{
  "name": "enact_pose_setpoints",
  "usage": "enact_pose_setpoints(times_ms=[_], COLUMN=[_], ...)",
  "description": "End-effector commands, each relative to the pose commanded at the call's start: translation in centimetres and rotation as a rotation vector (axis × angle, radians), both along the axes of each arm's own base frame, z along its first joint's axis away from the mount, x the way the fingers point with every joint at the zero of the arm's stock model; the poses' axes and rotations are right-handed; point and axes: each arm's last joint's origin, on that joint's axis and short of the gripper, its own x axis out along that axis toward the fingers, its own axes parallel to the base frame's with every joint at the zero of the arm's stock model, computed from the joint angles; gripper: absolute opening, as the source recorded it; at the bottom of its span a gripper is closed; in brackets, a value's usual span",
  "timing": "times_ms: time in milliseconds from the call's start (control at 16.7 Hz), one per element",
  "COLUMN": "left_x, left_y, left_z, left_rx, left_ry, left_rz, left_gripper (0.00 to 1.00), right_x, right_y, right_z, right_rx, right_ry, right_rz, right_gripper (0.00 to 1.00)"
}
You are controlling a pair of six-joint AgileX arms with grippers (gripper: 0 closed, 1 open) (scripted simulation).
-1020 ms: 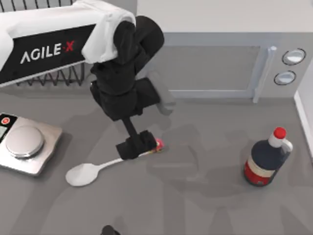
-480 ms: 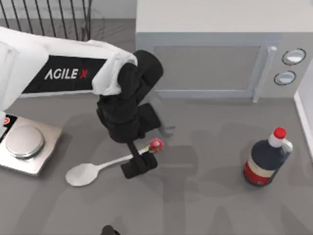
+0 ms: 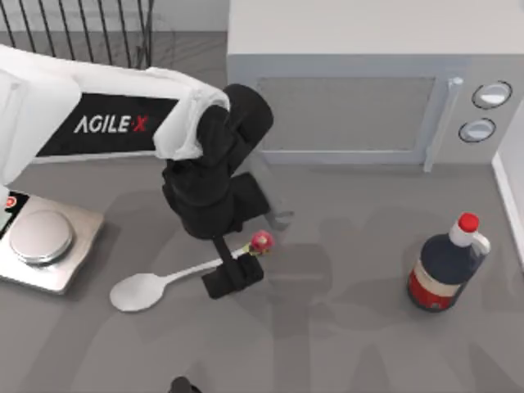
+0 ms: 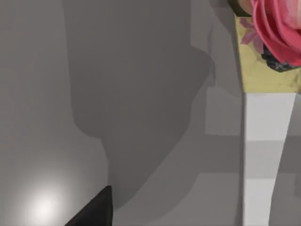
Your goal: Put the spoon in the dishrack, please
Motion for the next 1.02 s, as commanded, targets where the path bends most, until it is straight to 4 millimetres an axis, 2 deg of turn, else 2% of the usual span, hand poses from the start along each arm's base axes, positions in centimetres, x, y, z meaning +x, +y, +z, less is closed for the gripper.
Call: enact_pose_setpoints(times_ms=[480, 960, 1020], left_x=[0.0, 0.0, -0.1], left_y=[0.0, 0.0, 0.1], left_z=[0.0, 0.0, 2.2], left_rx=[0.000, 0.000, -0.029], left_ry=[0.000, 0.000, -0.013], left_rz=[0.000, 0.000, 0.004], left_gripper=[0.02, 0.00, 0.00], right_x=[0.0, 0.0, 0.0], right_y=[0.0, 0.0, 0.0], right_z=[0.0, 0.0, 0.0], right_rx=[0.000, 0.000, 0.000], right_ry=[0.000, 0.000, 0.000], right_rz=[0.000, 0.000, 0.000], right_gripper=[1.00, 1.00, 1.00])
